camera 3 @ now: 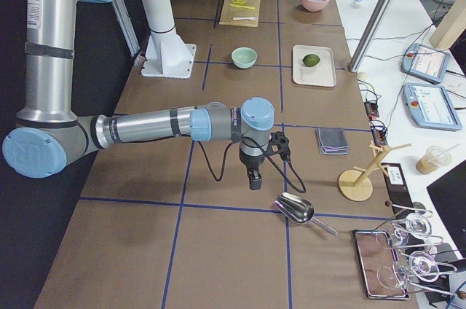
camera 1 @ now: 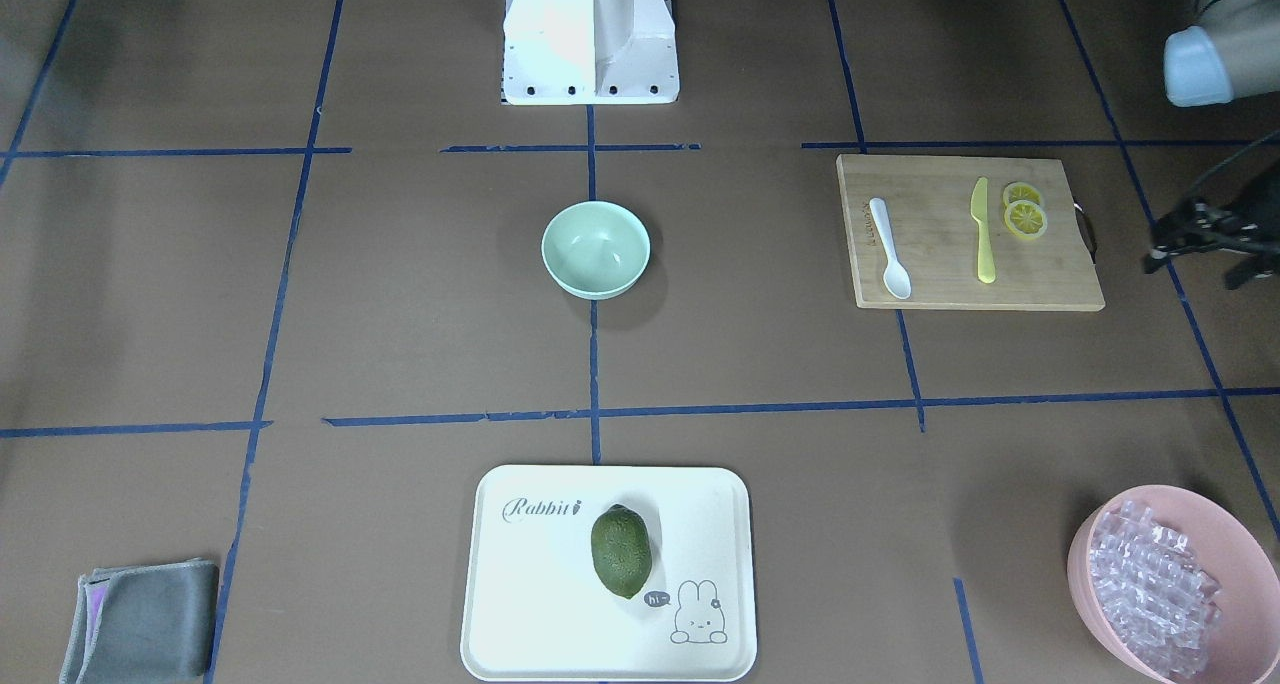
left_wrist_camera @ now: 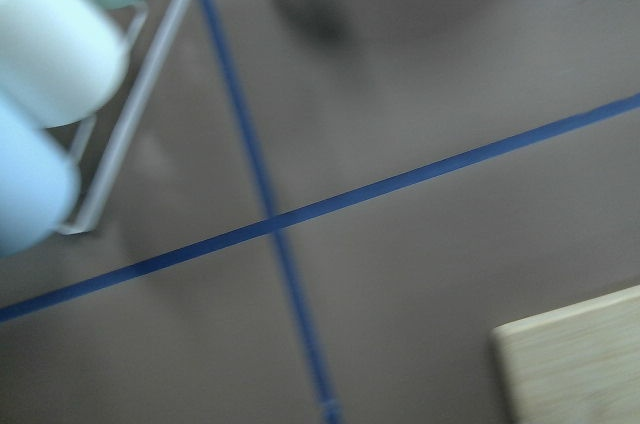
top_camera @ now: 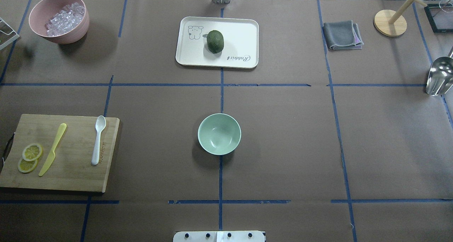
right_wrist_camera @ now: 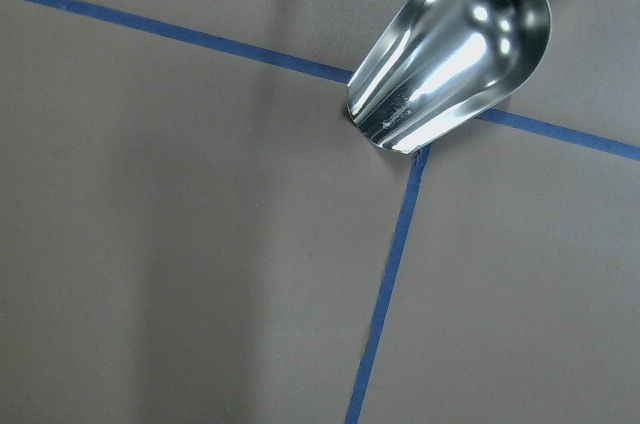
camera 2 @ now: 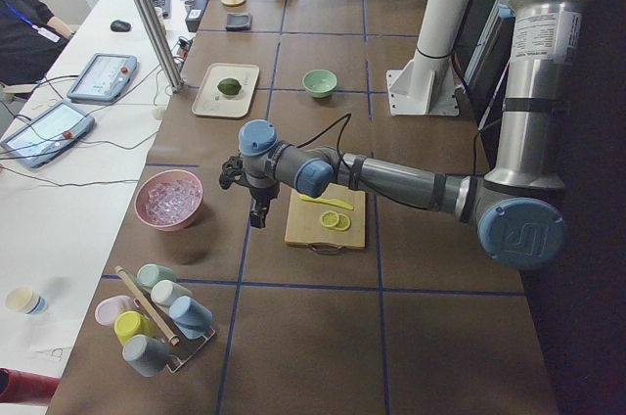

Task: Place spoon in bowl
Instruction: 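Move the left gripper over the white spoon on the cutting board, then lower the left gripper and close it on the white spoon handle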

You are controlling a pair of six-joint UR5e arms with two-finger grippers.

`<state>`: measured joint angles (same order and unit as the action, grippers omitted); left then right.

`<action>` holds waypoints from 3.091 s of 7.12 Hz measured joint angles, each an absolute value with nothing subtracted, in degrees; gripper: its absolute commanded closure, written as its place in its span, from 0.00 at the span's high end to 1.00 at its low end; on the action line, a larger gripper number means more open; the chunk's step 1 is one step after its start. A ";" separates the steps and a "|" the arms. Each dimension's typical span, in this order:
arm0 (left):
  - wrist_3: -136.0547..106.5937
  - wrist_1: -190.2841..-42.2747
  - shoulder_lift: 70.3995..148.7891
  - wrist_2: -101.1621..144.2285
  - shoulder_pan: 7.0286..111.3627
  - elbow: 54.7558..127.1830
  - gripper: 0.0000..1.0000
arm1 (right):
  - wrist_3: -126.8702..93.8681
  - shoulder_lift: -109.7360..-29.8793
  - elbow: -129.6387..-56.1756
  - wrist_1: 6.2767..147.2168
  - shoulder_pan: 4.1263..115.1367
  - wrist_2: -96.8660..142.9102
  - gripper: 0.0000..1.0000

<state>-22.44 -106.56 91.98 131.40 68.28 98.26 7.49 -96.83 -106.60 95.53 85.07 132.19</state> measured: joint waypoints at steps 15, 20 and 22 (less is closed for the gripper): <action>-56.84 -108.62 95.01 114.89 36.77 105.05 0.51 | 7.47 -97.64 -107.27 95.51 85.08 132.18 1.00; -56.87 -108.73 95.65 115.04 36.47 105.02 0.00 | 7.47 -97.65 -107.24 95.54 85.08 132.19 1.00; -56.88 -108.76 95.55 115.04 36.48 105.23 0.00 | 7.47 -97.65 -107.30 95.52 85.08 132.19 1.00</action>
<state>-56.88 -108.76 95.55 115.04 36.48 105.23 7.47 -97.65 -107.30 95.52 85.08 132.19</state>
